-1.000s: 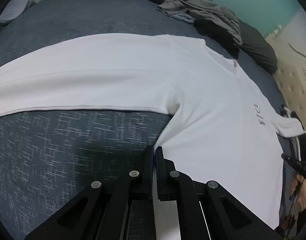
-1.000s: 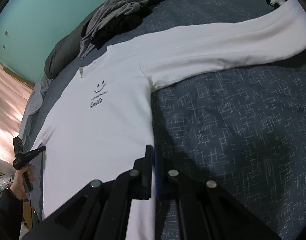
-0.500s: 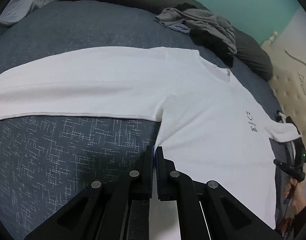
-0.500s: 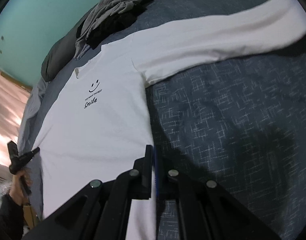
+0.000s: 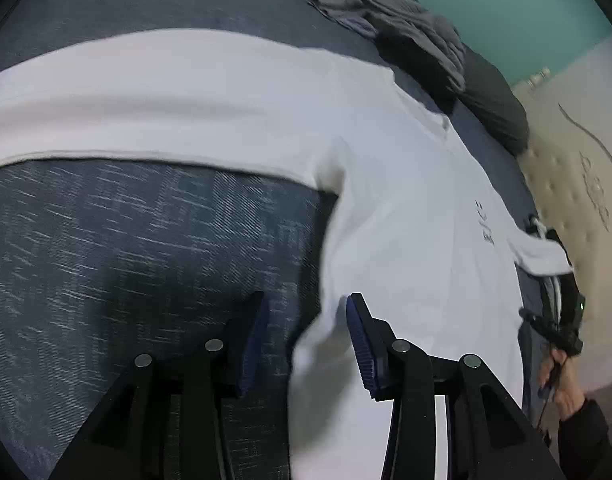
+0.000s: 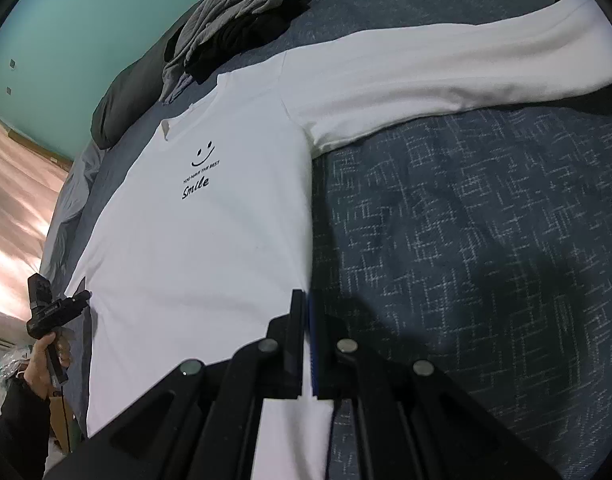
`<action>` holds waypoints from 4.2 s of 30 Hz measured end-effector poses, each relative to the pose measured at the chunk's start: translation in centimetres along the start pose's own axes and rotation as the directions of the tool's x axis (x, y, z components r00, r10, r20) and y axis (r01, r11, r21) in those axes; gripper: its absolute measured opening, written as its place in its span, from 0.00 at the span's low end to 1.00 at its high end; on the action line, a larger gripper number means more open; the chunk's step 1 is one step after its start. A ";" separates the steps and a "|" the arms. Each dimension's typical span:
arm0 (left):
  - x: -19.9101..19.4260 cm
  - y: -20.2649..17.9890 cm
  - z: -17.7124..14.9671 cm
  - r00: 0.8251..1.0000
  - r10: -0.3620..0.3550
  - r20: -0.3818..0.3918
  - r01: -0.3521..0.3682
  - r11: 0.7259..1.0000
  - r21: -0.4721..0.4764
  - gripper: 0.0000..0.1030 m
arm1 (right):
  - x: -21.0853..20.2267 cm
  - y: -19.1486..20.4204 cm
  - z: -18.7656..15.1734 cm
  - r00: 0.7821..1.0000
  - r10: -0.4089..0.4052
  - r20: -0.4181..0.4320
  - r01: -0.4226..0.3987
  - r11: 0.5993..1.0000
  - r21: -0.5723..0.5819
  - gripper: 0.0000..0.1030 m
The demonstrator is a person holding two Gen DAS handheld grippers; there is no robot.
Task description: Fold clothes
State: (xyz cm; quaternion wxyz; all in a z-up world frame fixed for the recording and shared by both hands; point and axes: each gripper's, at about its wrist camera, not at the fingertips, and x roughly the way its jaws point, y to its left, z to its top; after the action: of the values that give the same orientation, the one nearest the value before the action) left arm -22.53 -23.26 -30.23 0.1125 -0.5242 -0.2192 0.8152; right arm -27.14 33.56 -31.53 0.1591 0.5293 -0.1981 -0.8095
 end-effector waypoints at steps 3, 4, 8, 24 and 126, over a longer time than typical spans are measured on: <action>0.7 -1.0 -0.4 1.000 0.006 -0.018 -0.005 0.999 0.051 0.35 | 0.0 0.1 -0.1 1.000 -0.004 0.002 0.004 1.000 -0.002 0.01; 1.0 -1.4 -0.3 1.000 0.015 -0.026 -0.013 0.998 0.061 0.24 | -0.1 0.1 -0.1 1.000 -0.005 0.003 0.005 1.000 -0.002 0.01; 0.8 -2.4 -0.5 0.996 0.084 -0.027 -0.081 0.991 0.106 0.02 | -0.5 0.1 -0.1 1.000 -0.026 0.017 0.027 0.999 -0.018 0.01; -1.1 -2.6 -0.8 0.982 0.189 0.013 -0.190 0.975 0.112 0.02 | -1.5 -0.5 0.3 0.981 -0.178 0.073 0.179 0.984 -0.005 0.00; -7.9 -0.2 -16.5 0.969 0.003 -0.246 -0.002 1.000 0.004 0.28 | -9.5 -1.7 -13.6 0.983 0.056 -0.175 -0.045 0.997 0.066 0.37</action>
State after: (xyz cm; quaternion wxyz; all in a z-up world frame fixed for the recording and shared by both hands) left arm -4.25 -22.42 -29.64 0.1389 -0.6214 -0.2014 0.7443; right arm -11.00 37.42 -29.80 0.1800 0.5984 -0.2215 -0.7486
